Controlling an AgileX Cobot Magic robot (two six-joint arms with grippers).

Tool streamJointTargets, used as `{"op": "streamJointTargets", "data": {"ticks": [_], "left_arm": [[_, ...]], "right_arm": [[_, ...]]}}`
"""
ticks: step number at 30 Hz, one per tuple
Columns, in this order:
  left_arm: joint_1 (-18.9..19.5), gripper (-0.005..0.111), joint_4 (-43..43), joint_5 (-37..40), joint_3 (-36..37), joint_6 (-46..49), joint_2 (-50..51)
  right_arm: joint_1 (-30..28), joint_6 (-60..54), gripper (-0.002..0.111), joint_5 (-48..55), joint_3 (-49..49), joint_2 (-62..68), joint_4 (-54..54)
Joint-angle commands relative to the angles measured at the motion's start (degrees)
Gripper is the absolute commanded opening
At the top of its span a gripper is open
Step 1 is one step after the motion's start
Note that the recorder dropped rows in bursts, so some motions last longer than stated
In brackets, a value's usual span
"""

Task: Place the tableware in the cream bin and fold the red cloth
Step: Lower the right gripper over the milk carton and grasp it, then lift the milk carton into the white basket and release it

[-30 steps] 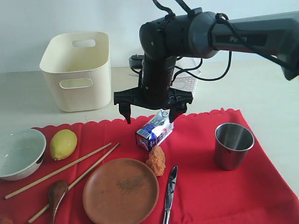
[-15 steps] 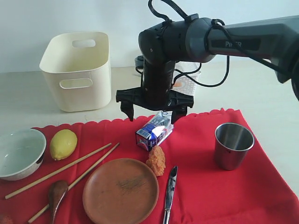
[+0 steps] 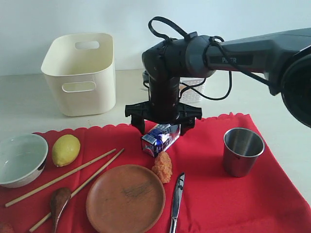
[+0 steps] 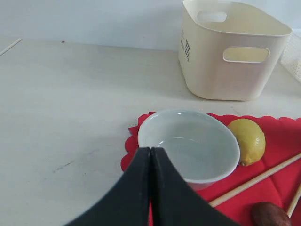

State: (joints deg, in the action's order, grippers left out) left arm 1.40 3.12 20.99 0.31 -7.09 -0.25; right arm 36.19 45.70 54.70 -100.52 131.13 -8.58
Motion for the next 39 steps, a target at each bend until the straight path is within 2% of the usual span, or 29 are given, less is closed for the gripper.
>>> {"op": "streamJointTargets", "data": {"ticks": [1,7,10,21,26,31,39], "left_arm": [[0.02,0.000,0.28,-0.55,-0.31,-0.08,0.25],[0.02,0.000,0.28,-0.55,-0.31,-0.08,0.25],[0.02,0.000,0.28,-0.55,-0.31,-0.08,0.25],[0.02,0.000,0.28,-0.55,-0.31,-0.08,0.25],[0.02,0.000,0.28,-0.55,-0.31,-0.08,0.25],[0.02,0.000,0.28,-0.55,-0.31,-0.08,0.25],[0.02,0.000,0.28,-0.55,-0.31,-0.08,0.25]], "right_arm": [[0.00,-1.30,0.060,1.27,0.12,1.07,-0.43],[0.00,-2.71,0.016,3.34,0.12,-0.43,-1.37],[0.00,-2.82,0.000,3.46,0.12,-4.07,-2.55],[0.11,-18.94,0.000,-1.19,0.12,-19.54,-2.62],[-0.35,-24.01,0.000,-3.23,0.12,-23.97,-6.88],[-5.24,-28.54,0.000,-6.46,0.12,-24.92,-5.90],[-14.83,-45.70,0.000,-15.61,0.12,-21.88,11.03]]}}
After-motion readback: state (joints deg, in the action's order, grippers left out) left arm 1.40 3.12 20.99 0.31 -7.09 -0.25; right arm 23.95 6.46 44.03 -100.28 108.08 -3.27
